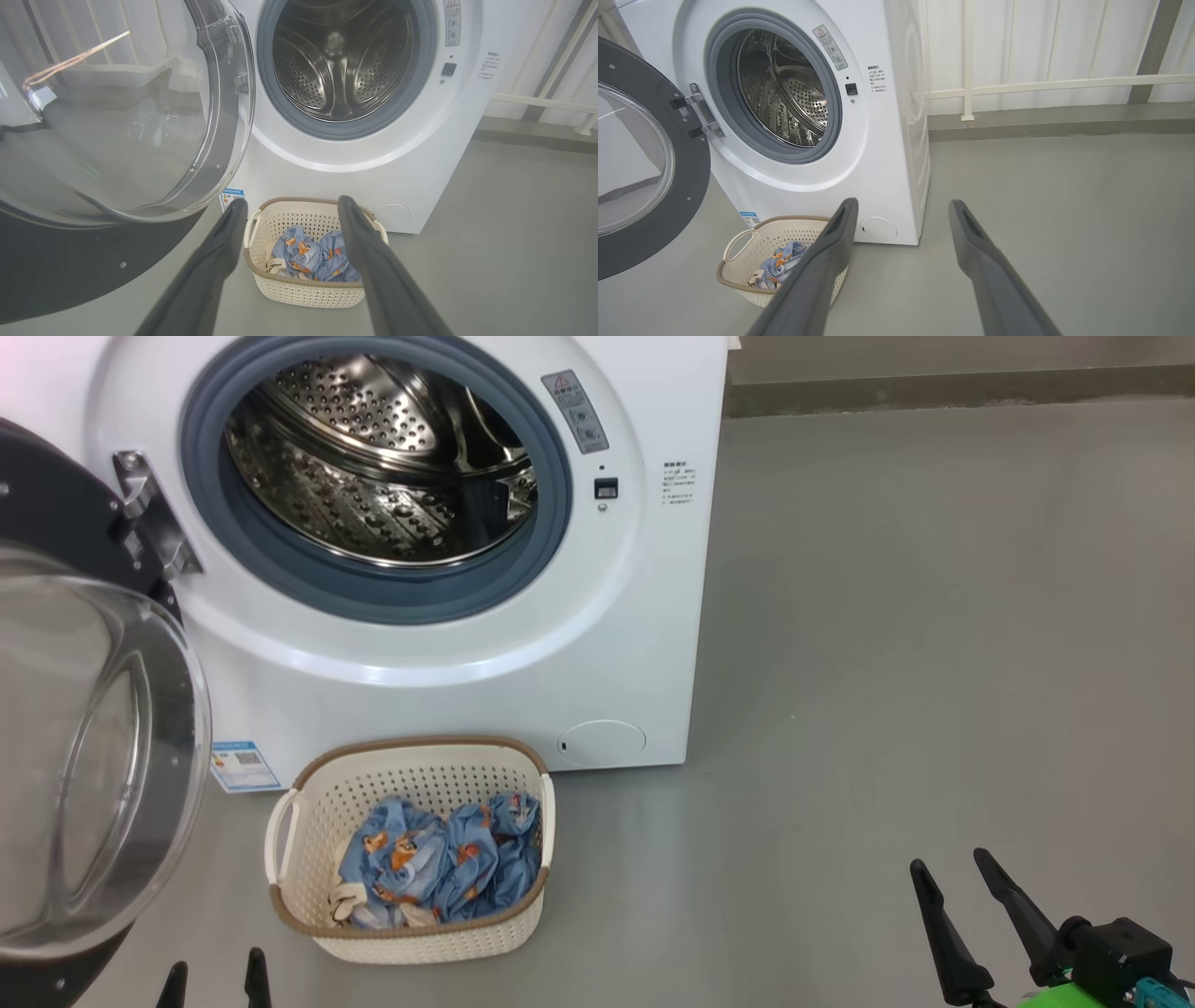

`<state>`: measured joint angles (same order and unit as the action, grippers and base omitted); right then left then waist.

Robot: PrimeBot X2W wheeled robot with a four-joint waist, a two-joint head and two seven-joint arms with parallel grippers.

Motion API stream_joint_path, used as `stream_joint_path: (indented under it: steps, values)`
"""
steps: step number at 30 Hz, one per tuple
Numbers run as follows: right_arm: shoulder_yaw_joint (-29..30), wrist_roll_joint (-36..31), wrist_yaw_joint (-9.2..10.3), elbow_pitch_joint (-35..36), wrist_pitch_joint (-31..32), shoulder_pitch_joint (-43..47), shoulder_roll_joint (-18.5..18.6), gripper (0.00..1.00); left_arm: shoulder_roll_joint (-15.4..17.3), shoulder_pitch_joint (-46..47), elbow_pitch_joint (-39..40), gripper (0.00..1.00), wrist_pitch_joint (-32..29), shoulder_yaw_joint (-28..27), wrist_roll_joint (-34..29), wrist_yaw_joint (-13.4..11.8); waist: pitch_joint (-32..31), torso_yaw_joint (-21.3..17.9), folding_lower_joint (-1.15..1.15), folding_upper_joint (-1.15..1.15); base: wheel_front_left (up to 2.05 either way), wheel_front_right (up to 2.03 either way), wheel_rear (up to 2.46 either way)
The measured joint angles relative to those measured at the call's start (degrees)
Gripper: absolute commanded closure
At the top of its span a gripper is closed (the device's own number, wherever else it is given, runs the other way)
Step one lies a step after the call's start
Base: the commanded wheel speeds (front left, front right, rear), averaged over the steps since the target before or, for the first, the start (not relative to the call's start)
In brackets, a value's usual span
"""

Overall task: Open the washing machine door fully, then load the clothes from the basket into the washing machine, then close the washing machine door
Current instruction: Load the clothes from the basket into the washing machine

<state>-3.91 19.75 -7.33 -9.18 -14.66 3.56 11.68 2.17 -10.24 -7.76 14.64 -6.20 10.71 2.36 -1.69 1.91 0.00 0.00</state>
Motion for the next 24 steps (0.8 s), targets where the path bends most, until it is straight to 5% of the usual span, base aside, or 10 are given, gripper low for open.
stream_joint_path:
  steps: [15,24]
  values:
    - [-0.1,0.2,0.00,-0.1,0.0,0.0,0.0,0.00,0.0,1.5,-0.4,0.00,0.0,-1.6,0.2,0.4,0.3,0.4,0.00,0.00,1.82,-1.82,0.00]
    - [-0.2,1.1,0.00,-0.2,0.0,0.0,0.3,0.00,0.0,2.1,0.0,0.00,0.0,-1.9,0.2,0.2,0.5,0.2,0.00,0.00,0.86,-0.86,0.00]
